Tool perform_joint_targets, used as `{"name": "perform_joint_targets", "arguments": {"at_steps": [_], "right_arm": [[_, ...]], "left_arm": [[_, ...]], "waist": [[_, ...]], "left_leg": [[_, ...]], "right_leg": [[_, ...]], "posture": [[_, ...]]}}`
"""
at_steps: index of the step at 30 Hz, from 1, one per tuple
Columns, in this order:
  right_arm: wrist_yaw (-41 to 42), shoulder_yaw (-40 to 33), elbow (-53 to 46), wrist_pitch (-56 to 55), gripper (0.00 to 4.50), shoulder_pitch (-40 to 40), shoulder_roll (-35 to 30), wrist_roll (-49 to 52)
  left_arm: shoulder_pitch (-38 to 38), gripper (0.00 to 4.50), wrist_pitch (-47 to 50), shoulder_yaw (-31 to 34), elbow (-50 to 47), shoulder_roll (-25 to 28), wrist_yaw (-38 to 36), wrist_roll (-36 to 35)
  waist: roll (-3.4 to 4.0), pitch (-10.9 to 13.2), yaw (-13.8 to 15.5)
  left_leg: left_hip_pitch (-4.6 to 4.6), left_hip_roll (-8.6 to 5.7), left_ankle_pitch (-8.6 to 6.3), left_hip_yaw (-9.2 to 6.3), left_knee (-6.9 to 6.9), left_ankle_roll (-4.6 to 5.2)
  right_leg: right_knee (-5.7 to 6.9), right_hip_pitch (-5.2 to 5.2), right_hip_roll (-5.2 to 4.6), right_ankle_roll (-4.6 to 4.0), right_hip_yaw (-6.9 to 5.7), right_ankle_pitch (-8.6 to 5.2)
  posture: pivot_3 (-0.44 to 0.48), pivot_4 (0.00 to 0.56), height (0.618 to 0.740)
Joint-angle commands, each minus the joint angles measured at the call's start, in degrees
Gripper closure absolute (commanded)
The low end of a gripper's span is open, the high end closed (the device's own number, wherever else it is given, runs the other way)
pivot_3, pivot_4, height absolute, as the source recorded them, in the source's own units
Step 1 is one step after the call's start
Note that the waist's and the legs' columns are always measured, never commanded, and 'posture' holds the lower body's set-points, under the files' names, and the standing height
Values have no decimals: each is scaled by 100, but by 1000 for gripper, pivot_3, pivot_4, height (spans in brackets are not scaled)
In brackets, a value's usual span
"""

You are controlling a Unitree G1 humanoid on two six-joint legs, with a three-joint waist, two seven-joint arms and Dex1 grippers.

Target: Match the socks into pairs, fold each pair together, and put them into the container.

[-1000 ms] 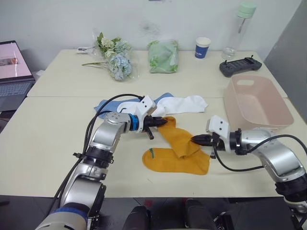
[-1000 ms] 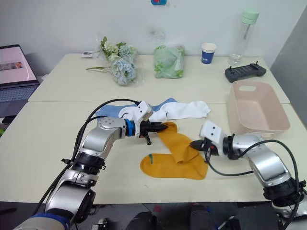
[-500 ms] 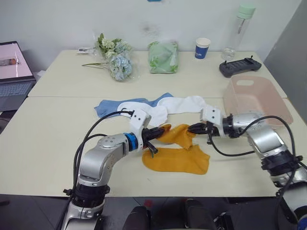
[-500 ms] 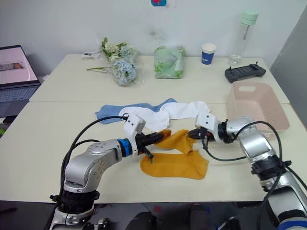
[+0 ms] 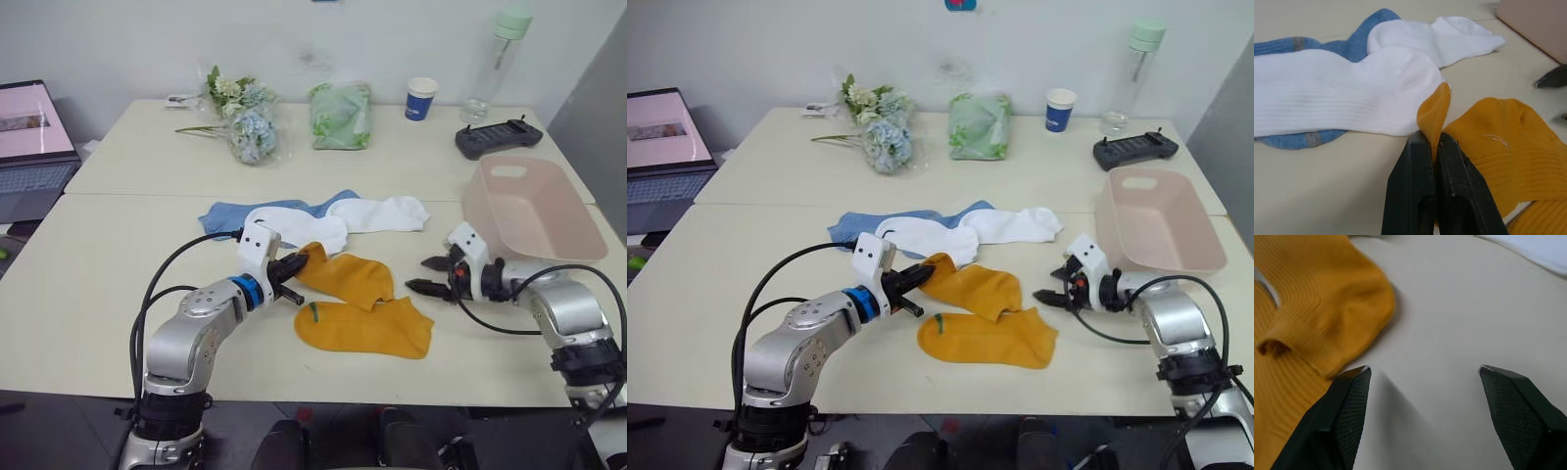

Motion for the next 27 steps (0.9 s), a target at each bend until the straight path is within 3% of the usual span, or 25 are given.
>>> {"name": "perform_joint_targets", "arguments": {"at_steps": [1, 4, 7, 16, 21, 27], "right_arm": [[-298, -57, -608, 411, 693, 23, 75, 183], [-637, 114, -679, 522, 693, 56, 387, 165], [-796, 189, -547, 551, 1275, -46, 538, 133], [-795, 128, -525, 487, 4461, -126, 491, 241], [-582, -447, -717, 795, 4461, -228, 293, 771], [-543, -1019, -834, 1536, 4461, -403, -181, 1368]], "left_arm": [[-43, 4500, -124, -2, -113, 12, 6, -119], [-92, 4500, -195, -80, -40, 45, -6, -81], [-129, 4500, -244, -123, 25, 68, -21, -61], [-154, 4500, -330, -112, 134, 157, -23, -73], [235, 4500, -400, -112, -308, 294, -239, -261], [646, 4500, -95, 242, -1064, -111, 17, -1054]], "waist": [[0, 0, -10], [-2, -2, -18], [-2, -1, -20], [-2, -1, -21], [-2, -1, -23], [-2, -1, -17]], "left_leg": [[0, -2, 0, -4, 1, 1], [0, -5, 1, -7, 0, 2], [-1, -5, 2, -5, 0, 1], [-3, -6, 2, -7, 0, 1], [-2, -6, 2, -6, 0, 1], [-6, -4, 1, -11, -3, 3]], "right_leg": [[1, 1, 0, -1, -2, 1], [2, 8, 3, -1, -16, 1], [4, 6, 3, -1, -14, 1], [-6, 6, 2, 0, -12, 0], [-5, 6, 2, 0, -11, 0], [-15, 7, 1, 0, -10, 0]], "posture": [[0, 150, 740], [0, 150, 740], [0, 150, 740], [0, 150, 740], [0, 150, 740], [0, 150, 740]]}}
